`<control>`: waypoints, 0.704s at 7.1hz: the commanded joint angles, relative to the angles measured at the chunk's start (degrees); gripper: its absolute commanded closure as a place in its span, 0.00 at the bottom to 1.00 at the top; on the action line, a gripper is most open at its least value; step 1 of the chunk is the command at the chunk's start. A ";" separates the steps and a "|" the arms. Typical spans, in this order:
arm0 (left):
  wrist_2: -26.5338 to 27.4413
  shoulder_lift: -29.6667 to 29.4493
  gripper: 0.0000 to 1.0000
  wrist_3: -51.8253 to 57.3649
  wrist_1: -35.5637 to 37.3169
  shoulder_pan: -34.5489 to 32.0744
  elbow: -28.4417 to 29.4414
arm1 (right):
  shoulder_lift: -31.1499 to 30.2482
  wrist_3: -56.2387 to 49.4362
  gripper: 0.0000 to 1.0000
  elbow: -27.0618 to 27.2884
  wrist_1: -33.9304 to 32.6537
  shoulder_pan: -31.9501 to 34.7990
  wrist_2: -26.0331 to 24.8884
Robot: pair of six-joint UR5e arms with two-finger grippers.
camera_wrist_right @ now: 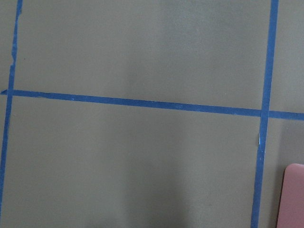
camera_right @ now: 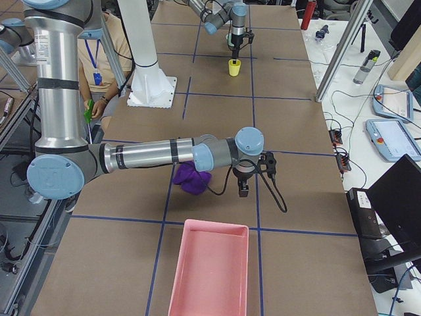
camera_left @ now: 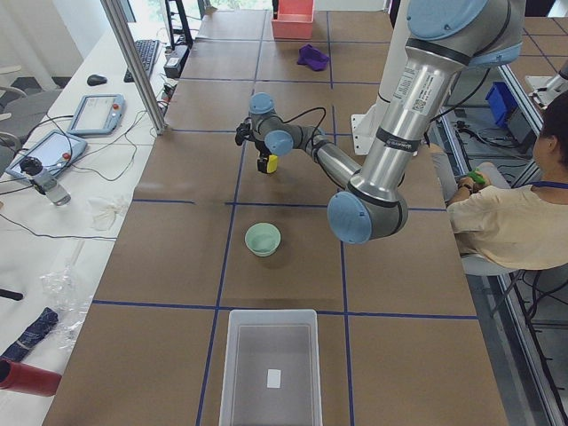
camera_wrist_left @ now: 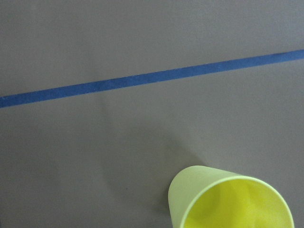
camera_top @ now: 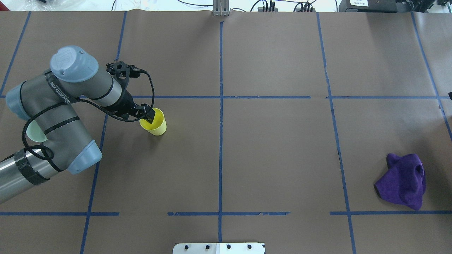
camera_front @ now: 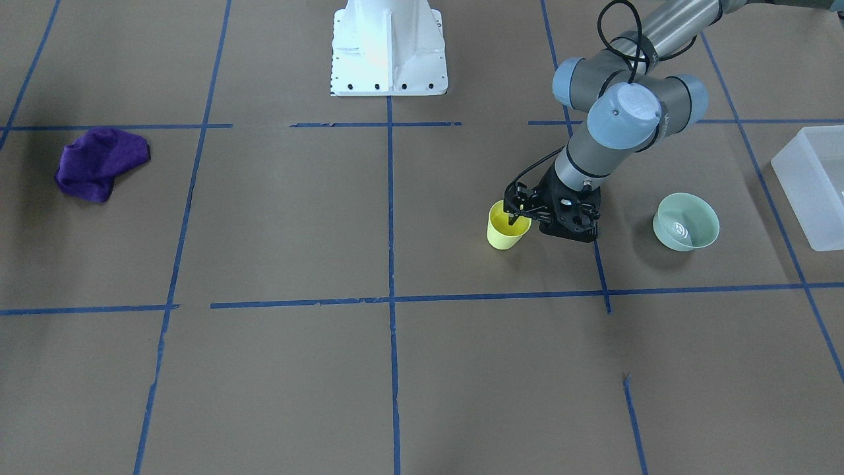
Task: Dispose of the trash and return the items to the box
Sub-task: 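Reach the left gripper to the yellow cup and grasp its rim, then drop the yellow cup into the clear bin while the right arm reaches out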
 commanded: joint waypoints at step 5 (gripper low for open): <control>-0.26 -0.70 1.00 -1.49 -0.50 1.91 -0.98 | -0.01 0.14 0.00 -0.27 0.00 -1.15 1.53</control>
